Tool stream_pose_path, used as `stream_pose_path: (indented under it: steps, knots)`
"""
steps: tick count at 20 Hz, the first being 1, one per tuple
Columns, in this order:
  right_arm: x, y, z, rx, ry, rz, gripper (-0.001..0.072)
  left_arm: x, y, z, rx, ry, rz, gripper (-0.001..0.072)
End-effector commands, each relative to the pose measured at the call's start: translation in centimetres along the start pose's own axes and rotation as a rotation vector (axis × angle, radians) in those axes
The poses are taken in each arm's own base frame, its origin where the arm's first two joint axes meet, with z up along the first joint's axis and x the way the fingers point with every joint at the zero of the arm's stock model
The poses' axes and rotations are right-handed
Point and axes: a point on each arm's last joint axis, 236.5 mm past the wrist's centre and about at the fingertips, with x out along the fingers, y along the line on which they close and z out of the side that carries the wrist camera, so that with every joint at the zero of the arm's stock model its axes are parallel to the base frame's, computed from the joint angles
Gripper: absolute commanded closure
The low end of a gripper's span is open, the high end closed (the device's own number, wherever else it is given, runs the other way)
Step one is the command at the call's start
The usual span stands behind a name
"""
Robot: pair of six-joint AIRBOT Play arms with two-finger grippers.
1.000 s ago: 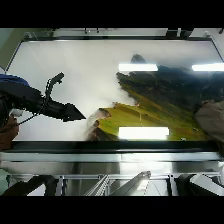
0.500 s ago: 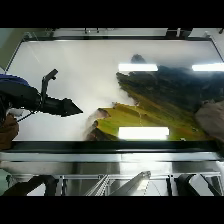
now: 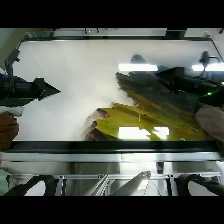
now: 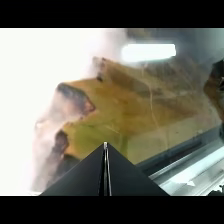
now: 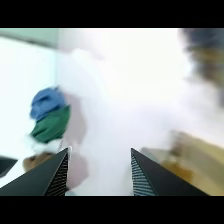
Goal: Fold the shirts.
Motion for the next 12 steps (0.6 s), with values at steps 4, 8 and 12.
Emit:
stream_pose_path:
  steps: [4,8,12]
  knots:
    - [3.23,2.56,-1.98,-0.143,0.040,0.144,0.0275,-1.13,-0.73,-0.07,0.017,0.021,-0.012,0.0697]
    - [3.19,2.76,-2.15,-0.141,0.046,0.153,0.0275,-1.13,-0.71,-0.02,0.017,0.019,-0.012,0.0697]
    - [3.19,2.75,-2.13,-0.141,0.046,0.153,0.0274,-1.13,-0.69,0.01,0.017,0.018,-0.011,0.0697]
